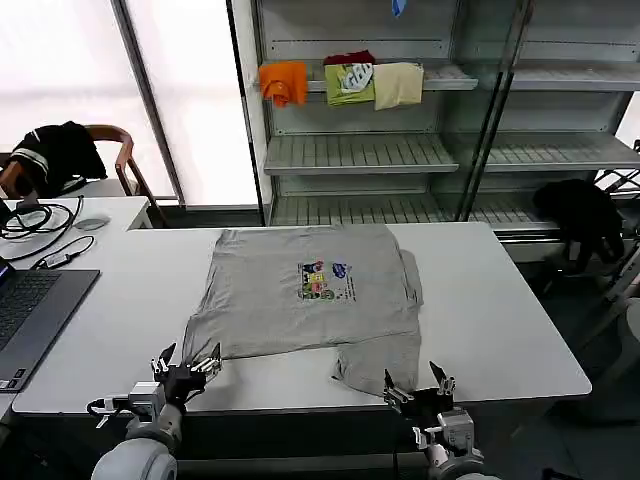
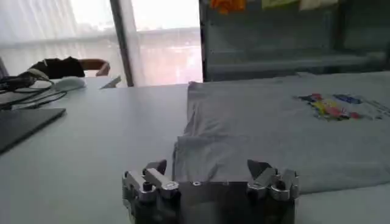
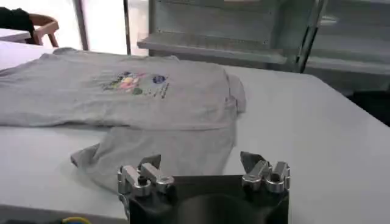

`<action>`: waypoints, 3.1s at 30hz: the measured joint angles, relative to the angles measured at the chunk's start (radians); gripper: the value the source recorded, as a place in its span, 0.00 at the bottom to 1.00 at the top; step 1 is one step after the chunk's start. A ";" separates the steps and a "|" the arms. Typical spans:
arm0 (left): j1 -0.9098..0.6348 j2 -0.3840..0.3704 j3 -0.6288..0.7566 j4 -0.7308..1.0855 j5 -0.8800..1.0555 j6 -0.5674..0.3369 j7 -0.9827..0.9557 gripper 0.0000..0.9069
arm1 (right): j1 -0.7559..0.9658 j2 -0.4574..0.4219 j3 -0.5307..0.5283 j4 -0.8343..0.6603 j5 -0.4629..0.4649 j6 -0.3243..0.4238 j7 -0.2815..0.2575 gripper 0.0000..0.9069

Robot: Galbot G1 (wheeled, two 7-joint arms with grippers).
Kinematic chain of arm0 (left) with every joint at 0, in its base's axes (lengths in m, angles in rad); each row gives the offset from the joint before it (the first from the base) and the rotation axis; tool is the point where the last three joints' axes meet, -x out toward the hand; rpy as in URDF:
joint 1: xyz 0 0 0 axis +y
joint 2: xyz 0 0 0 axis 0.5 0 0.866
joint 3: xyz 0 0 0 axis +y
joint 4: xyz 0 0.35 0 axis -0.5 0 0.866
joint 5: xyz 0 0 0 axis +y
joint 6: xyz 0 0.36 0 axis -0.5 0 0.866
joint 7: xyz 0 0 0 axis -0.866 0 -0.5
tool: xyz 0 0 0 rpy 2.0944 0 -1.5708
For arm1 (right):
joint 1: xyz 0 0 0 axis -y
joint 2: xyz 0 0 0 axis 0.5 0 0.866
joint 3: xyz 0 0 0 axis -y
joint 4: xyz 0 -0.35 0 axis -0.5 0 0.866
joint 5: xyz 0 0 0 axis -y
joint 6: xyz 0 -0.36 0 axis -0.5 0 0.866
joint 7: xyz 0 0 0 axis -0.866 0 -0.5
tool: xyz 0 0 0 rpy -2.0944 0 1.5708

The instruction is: Fold and organize the clothes.

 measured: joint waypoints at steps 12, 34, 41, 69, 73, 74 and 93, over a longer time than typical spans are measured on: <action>-0.003 0.002 -0.003 0.035 -0.013 -0.008 0.006 1.00 | -0.015 0.015 -0.017 -0.010 -0.004 -0.001 0.008 1.00; 0.007 0.016 -0.001 0.064 -0.039 -0.020 0.022 0.02 | -0.028 0.023 -0.019 -0.025 0.001 0.008 0.001 0.00; 0.014 0.017 -0.001 0.059 -0.044 -0.019 0.025 0.02 | -0.024 0.023 -0.012 -0.031 0.013 0.015 0.001 0.00; 0.009 -0.009 0.001 0.020 -0.042 -0.065 0.015 0.02 | 0.021 0.037 0.073 0.032 -0.014 0.060 -0.062 0.00; -0.004 -0.012 0.001 0.007 -0.045 -0.084 0.008 0.01 | 0.061 0.054 0.084 0.020 -0.036 0.084 -0.089 0.00; -0.009 -0.013 0.002 0.005 -0.047 -0.089 0.005 0.02 | 0.072 0.058 0.086 0.014 -0.041 0.090 -0.096 0.00; -0.203 0.018 0.040 0.110 -0.085 -0.132 -0.027 0.01 | 0.403 0.141 0.067 -0.261 -0.086 0.138 -0.206 0.00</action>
